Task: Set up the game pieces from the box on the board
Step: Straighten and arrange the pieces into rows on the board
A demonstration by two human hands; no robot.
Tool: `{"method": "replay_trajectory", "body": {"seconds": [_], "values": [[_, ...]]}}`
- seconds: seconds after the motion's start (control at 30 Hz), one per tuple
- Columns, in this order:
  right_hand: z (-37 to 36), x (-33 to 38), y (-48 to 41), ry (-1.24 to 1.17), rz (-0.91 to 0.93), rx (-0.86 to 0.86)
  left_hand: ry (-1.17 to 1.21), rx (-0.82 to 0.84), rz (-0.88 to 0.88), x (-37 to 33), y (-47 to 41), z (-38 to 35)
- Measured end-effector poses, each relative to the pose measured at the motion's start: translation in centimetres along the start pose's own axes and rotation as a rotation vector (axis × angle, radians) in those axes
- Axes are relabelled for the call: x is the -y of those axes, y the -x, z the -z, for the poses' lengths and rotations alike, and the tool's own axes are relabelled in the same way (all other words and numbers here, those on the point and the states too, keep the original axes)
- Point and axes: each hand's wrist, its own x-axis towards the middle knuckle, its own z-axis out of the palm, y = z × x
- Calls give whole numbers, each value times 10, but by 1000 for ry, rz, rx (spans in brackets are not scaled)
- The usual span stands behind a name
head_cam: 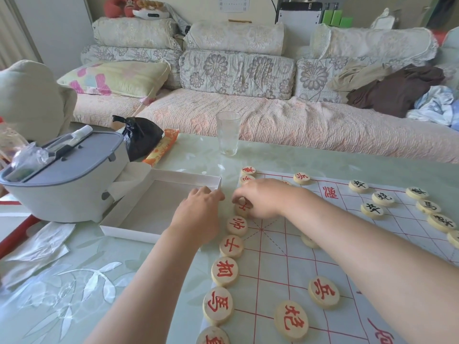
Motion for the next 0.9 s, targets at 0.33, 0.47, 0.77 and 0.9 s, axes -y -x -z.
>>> {"method": "replay_trajectory", "body": {"seconds": [0.33, 0.47, 0.77, 0.9], "values": [[14, 5, 24, -412, -9, -479, 950, -134, 241, -24, -8, 22], [6, 7, 30, -541, 23, -569, 1208, -79, 312, -24, -4, 27], [-27, -6, 33, -641, -269, -437, 358, -103, 8, -18, 0, 8], [-41, -8, 29, -651, -318, -360, 177, -47, -128, -16, -2, -1]]}}
